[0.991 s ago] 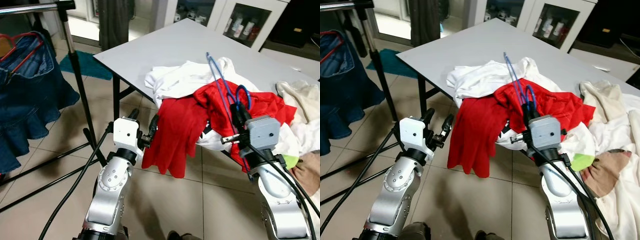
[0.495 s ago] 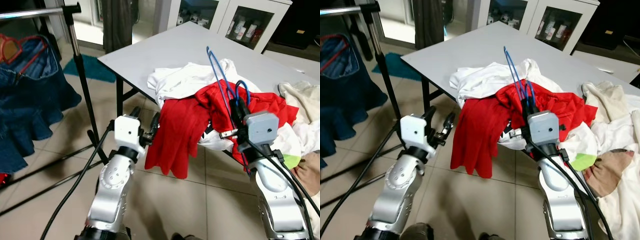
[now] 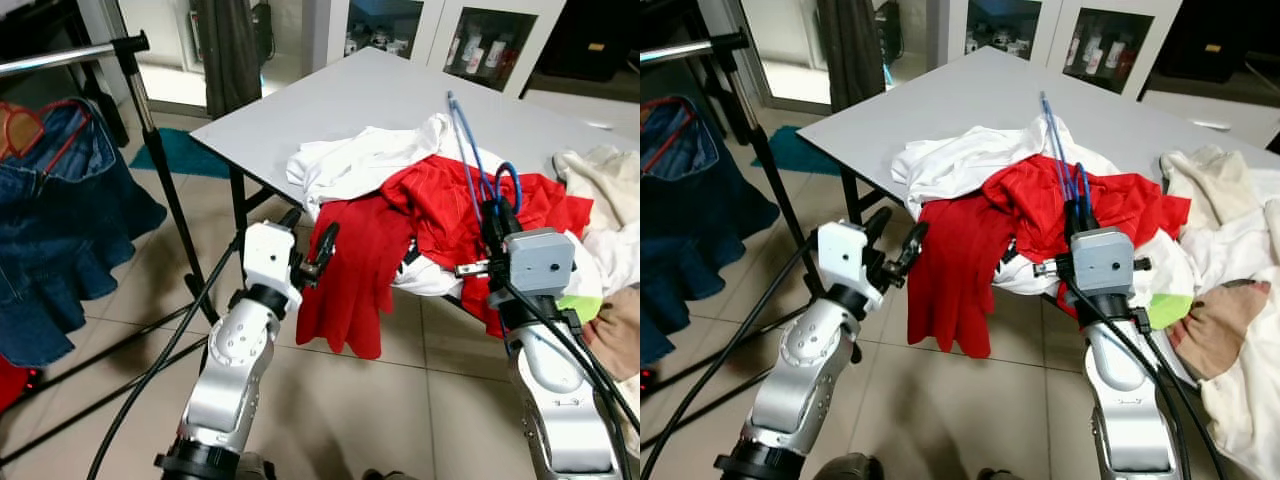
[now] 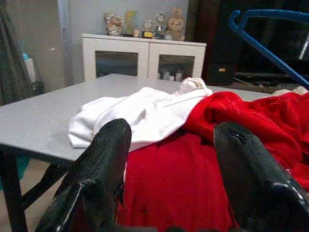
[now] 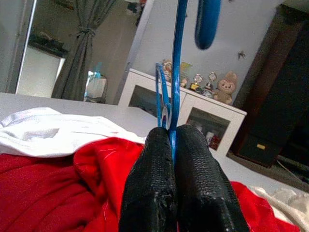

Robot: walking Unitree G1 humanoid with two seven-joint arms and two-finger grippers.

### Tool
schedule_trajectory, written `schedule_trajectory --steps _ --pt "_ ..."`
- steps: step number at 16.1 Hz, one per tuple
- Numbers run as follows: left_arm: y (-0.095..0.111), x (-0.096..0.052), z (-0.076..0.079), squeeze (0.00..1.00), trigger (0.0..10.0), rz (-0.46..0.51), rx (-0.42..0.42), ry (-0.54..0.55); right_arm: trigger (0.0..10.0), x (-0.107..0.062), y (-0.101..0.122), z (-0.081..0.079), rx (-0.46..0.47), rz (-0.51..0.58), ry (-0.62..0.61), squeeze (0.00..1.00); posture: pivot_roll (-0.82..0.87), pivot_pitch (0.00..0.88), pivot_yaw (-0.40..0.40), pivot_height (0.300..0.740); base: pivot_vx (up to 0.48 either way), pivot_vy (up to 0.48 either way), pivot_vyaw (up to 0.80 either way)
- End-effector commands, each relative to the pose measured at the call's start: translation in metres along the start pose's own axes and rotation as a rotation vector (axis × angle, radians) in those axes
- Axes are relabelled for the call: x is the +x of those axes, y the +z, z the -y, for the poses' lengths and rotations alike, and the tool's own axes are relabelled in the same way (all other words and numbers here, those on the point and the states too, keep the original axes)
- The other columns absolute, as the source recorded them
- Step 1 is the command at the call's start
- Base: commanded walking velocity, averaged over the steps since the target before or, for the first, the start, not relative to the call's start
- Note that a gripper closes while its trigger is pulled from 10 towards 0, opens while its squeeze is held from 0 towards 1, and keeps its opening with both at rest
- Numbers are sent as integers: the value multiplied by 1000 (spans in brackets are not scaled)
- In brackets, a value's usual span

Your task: Hang hanger

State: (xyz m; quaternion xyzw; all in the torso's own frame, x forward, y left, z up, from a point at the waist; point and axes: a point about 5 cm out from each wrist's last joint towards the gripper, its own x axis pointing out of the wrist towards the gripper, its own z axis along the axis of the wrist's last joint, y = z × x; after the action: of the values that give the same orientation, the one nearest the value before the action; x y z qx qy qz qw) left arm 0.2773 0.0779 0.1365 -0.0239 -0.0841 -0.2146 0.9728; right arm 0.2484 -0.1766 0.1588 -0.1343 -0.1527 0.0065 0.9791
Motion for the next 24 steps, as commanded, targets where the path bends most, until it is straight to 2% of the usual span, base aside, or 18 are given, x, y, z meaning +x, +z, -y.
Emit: schedule_trajectory --steps 1,6,13,24 --pt "-2 2 3 0 10000 -16 -2 -29 10000 -2 4 4 -15 24 -26 0 115 36 16 740 0 0 0" --pt "0 6 4 0 10000 -12 -6 -52 10000 -6 4 3 -20 19 -41 0 106 36 22 740 0 0 0" --pt "0 9 3 0 10000 -1 -7 -37 10000 5 5 4 -25 40 -33 0 119 20 8 740 303 0 0" --pt "-1 11 5 0 10000 0 -12 -38 10000 5 5 4 -26 43 -37 0 106 17 12 740 306 0 0"
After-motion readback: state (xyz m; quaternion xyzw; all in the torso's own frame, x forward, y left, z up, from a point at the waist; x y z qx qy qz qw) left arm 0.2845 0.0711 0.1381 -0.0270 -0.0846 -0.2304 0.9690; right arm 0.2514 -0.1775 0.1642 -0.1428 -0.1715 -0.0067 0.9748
